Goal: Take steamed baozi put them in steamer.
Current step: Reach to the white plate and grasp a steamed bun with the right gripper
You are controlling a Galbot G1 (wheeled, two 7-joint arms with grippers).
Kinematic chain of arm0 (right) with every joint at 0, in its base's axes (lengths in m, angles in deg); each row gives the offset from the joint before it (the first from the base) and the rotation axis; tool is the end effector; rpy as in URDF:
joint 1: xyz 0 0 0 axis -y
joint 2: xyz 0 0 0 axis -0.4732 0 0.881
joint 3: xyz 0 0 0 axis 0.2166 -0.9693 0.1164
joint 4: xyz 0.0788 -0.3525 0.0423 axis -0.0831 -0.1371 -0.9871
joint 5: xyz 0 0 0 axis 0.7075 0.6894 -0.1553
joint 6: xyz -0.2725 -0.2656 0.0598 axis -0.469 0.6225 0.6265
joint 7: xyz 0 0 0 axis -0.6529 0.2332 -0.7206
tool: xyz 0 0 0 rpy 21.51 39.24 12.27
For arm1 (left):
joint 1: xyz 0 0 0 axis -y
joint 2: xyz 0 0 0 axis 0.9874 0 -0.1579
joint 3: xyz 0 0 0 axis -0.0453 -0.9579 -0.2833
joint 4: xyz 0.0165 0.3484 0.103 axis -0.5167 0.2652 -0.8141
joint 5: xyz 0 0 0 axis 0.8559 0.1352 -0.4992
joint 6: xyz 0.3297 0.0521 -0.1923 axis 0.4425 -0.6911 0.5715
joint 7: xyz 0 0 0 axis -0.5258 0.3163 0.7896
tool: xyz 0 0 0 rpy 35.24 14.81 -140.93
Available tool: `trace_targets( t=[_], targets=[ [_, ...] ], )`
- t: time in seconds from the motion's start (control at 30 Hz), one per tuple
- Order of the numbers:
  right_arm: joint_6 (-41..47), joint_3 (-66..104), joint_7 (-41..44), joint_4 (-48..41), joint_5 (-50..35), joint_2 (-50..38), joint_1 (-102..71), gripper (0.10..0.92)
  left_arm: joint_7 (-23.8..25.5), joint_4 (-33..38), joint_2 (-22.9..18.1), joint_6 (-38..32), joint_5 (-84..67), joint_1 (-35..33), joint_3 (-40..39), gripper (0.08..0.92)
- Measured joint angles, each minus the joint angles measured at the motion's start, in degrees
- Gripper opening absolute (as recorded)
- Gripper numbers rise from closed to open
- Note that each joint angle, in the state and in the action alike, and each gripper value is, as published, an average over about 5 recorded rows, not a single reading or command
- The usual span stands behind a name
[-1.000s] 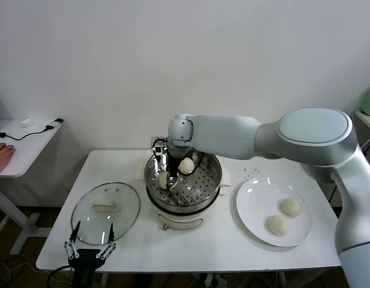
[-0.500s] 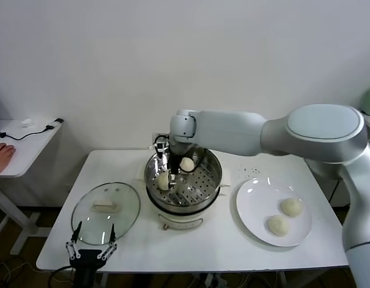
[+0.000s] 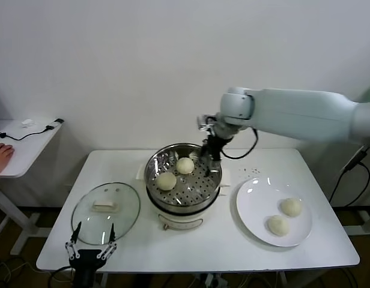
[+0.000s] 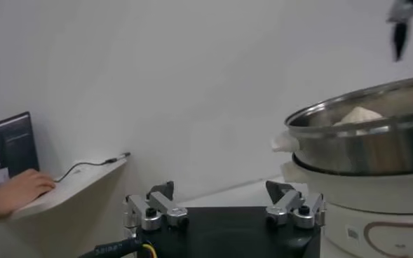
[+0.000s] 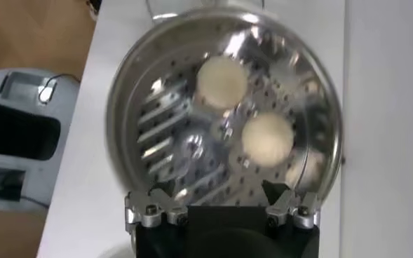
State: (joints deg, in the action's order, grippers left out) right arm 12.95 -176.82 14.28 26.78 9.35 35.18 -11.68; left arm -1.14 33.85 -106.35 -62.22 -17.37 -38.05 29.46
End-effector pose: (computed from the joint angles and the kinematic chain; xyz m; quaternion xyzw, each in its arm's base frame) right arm 0.5527 -0.0099 -0.0398 0.5485 -0.5599 0.4956 0.3742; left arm 0.1044 0.0407 -0.3441 0.0595 -0.9867 -0.1429 0.0500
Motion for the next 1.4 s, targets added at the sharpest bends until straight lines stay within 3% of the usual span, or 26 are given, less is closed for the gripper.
trace_targets(
  t=[0.3,0.57,1.2,1.4],
  targets=[
    [-2.6,5.9,1.9,3.4,13.3,-14.8,-10.9,0.823,0.1,0.4,0.0,0.5,-1.5,-0.4,1.2,0.823],
    [-4.5,16.4,3.0,2.0,23.4,-21.3,-26.2,0.823,0.2,0.7,-1.1,1.7,-1.4,0.4,1.1,0.823],
    [-5.7,27.4,2.4,-5.7,32.0,-18.7,-42.3,0.823,0.2,-0.9,-2.5,2.5,0.5,1.3,1.3,0.823],
    [-6.0,28.1,2.8,-6.9,32.6,-17.7,-43.5,0.733,0.2,-1.1,-2.5,2.5,1.1,1.4,1.4,0.823]
  ],
)
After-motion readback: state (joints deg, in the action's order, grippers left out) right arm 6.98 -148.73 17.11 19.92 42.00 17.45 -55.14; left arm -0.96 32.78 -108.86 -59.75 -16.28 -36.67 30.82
